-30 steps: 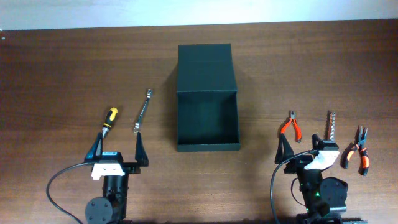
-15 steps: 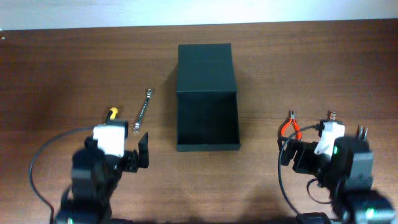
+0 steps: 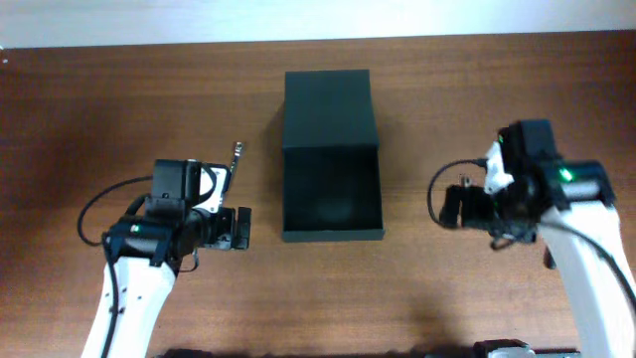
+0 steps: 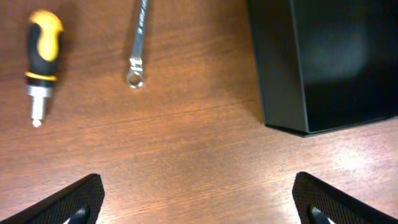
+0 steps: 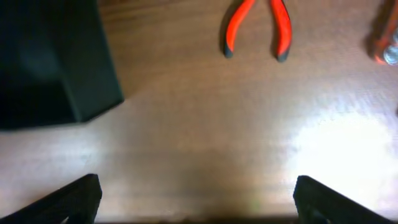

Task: Pack container
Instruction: 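Lower the right gripper and grasp the red-handled pliers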

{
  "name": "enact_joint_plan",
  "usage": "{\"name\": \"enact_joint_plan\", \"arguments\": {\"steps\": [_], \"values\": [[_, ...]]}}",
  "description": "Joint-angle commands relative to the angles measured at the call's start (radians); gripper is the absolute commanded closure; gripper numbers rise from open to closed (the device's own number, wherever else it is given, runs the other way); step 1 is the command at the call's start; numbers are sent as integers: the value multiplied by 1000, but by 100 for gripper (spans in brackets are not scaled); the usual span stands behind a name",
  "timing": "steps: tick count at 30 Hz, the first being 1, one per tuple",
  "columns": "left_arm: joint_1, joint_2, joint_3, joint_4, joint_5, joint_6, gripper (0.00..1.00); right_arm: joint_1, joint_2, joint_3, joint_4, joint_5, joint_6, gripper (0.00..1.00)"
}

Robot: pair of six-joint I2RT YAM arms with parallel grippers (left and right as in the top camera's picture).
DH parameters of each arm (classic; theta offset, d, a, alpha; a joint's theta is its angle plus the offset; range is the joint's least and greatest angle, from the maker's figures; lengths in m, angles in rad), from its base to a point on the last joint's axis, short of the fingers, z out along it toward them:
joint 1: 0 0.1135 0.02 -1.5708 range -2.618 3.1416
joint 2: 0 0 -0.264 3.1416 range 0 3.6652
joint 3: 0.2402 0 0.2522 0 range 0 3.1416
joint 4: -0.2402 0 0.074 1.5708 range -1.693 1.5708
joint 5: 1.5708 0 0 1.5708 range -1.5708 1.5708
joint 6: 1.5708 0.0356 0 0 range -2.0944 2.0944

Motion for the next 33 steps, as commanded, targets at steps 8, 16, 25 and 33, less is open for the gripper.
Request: {"name": "enact_joint_plan", "arguments": {"steps": [8,16,25,33], "values": [[4,8,25,24,23,5,1,5,213,19,253,71,63,1],[4,8,25,28,23,5,1,5,297,19,294,151,66,1],[4,8,25,44,23,5,1,5,315,14,316,168,103,1],[4,8,25,68,23,5,1,6,407,12,345,167,103,1]]}}
